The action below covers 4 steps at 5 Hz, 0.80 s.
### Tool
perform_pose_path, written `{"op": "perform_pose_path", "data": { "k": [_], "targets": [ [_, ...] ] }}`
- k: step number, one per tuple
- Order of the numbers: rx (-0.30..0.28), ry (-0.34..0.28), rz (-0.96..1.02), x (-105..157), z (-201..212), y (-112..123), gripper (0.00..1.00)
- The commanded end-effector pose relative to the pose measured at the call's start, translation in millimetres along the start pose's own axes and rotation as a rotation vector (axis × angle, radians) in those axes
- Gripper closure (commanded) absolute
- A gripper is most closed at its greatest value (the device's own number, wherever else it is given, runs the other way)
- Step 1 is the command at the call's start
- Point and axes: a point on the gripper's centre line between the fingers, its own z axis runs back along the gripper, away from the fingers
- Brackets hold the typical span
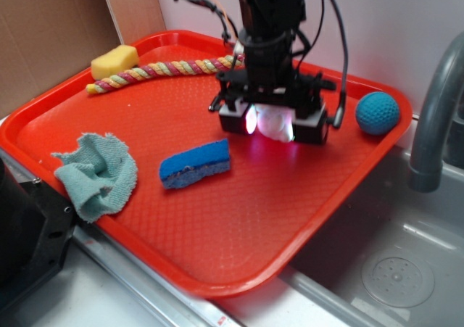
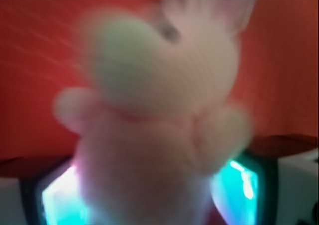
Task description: Grab the pink bunny.
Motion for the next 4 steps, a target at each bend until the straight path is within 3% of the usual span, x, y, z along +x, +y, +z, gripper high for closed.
{"op": "perform_pose_path", "data": {
  "k": [1, 2, 3, 4],
  "targets": [
    [0.038, -0.044, -0.036, 9.7, 34.1, 1.9, 1.0],
    [0.049, -0.114, -0.096, 3.1, 85.3, 19.4, 1.0],
    [0.186, -0.042, -0.195, 2.4, 138.4, 65.2, 1.0],
    [0.201, -0.066, -0.146, -21.9, 181.0, 103.4, 1.0]
  ]
}}
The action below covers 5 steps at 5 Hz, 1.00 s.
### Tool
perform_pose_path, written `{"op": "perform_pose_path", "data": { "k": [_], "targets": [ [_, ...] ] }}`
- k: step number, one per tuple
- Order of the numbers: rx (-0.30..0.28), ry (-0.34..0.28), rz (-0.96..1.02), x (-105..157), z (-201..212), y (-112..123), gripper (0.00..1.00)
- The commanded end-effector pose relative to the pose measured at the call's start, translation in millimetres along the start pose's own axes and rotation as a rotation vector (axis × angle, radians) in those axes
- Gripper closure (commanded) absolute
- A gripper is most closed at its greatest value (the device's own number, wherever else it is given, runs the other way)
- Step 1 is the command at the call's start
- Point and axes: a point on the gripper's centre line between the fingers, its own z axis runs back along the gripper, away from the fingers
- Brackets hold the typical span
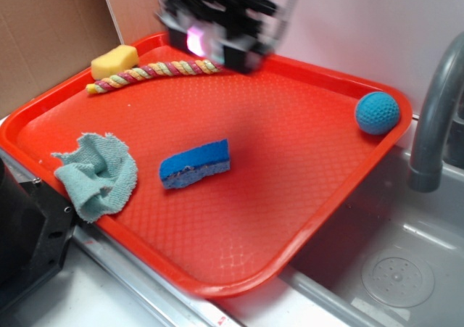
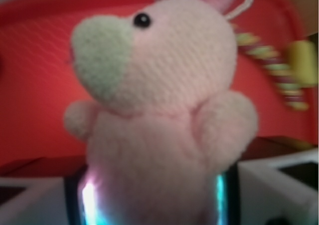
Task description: Grab the pink bunny.
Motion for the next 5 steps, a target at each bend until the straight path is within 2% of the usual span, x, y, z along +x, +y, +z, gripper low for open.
{"op": "perform_pose_path", "data": {
  "k": [1, 2, 3, 4, 5],
  "targets": [
    [-0.111, -0.064, 0.111, -46.2, 51.1, 66.5, 1.0],
    [-0.188, -0.106, 0.121, -45.6, 51.3, 77.3, 1.0],
    [-0.221, -0.1, 0.145, -31.3, 44.9, 89.1, 1.0],
    [-0.176, -0.07, 0.191, -16.4, 33.5, 97.8, 1.0],
    [-0.164, -0.06, 0.176, -12.8, 30.0, 93.1, 1.0]
  ]
}}
